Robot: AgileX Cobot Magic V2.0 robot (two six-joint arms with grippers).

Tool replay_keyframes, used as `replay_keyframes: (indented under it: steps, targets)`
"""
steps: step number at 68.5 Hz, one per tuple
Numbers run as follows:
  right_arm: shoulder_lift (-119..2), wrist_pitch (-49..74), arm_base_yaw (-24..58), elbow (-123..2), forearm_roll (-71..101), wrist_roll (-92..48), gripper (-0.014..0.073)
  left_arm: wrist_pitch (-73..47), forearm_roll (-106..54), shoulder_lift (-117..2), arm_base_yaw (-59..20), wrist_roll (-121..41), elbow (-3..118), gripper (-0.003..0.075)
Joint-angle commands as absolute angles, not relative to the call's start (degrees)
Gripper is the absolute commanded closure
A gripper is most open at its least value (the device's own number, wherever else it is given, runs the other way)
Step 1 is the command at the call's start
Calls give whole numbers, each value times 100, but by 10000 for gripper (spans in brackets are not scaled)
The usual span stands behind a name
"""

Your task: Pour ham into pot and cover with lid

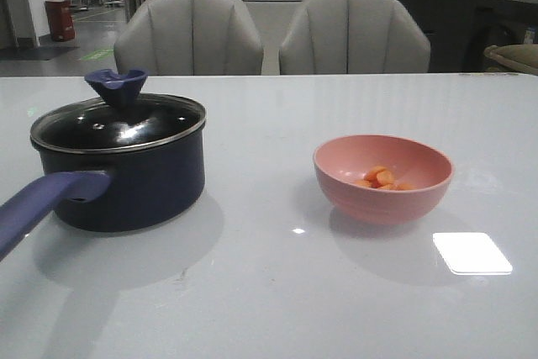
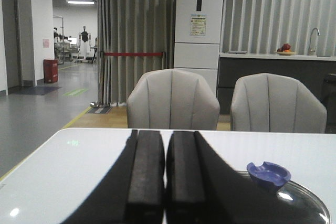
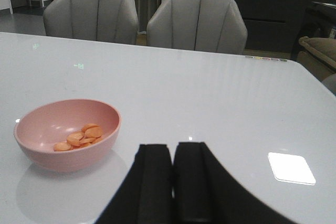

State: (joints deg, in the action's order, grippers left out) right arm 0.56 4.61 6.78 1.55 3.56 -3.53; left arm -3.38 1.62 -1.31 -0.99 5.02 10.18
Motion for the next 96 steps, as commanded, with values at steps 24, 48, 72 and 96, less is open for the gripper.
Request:
replay_keyframes:
  steps: [24, 48, 72, 96]
  targets:
    - [169, -41, 659, 127, 285, -354, 448, -1753, -36, -1822, -143, 555, 2373, 599]
    - [169, -41, 659, 127, 285, -354, 448, -1724, 75, -2409, -150, 555, 2396, 255]
    - [169, -41, 659, 127, 285, -354, 448, -2839, 135, -3661, -687, 544, 3644, 31]
    - [169, -41, 659, 127, 285, -354, 448, -3612, 163, -6157, -1468, 535, 5709, 31]
